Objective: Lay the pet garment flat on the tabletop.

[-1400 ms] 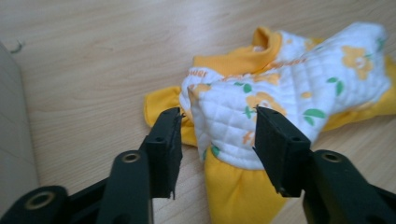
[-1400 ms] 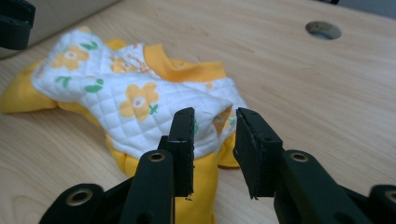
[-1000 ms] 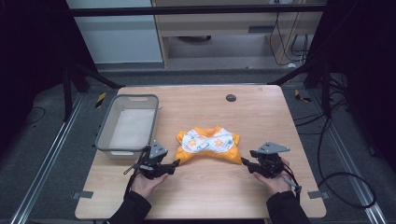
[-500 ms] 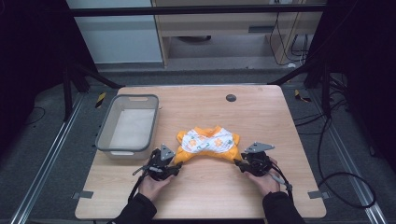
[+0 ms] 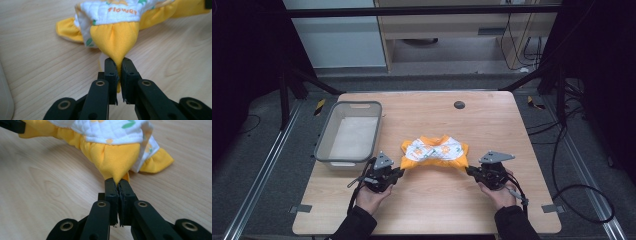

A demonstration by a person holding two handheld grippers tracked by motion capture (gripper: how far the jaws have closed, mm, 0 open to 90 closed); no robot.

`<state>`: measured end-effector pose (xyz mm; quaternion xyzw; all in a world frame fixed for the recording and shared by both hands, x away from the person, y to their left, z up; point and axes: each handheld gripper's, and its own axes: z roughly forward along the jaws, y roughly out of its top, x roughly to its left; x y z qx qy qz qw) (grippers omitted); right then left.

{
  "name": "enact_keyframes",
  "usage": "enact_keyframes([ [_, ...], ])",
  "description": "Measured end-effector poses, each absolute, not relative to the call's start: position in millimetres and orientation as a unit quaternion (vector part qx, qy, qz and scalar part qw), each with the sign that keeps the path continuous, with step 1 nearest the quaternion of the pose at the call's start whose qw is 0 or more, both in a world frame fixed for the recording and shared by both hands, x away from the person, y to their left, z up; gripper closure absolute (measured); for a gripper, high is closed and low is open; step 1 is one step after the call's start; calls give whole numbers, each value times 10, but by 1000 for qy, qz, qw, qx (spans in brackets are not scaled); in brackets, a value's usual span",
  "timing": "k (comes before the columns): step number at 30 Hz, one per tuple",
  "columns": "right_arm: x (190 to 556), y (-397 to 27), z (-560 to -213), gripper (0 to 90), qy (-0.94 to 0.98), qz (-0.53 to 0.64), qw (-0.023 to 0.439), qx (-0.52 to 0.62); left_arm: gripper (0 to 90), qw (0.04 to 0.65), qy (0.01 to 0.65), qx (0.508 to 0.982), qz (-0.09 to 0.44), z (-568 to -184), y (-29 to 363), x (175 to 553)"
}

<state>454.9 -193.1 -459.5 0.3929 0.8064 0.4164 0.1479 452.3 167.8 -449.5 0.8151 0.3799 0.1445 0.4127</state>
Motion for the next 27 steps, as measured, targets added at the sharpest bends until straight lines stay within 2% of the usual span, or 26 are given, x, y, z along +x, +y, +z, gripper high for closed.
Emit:
enact_keyframes([
  [4,4404,-1945,-4455,871,809,427,151,374,841,428,366,816,131,-4375,1752,4413],
  [12,4119,-2003,-4272,869,806,459,115,357,837,430,357,822,108,-4305,1854,4199],
  [18,4101,-2000,-4459,856,818,426,97,373,796,386,381,834,102,-4549,1822,4240],
  [22,4171,-1956,-4631,798,832,389,114,379,670,365,393,836,118,-4672,1818,4279],
  [25,4175,-1966,-4668,723,831,386,125,380,468,381,397,823,143,-4651,1867,4240],
  [27,4161,-1989,-4635,671,823,399,138,379,412,393,394,815,162,-4606,1913,4201],
])
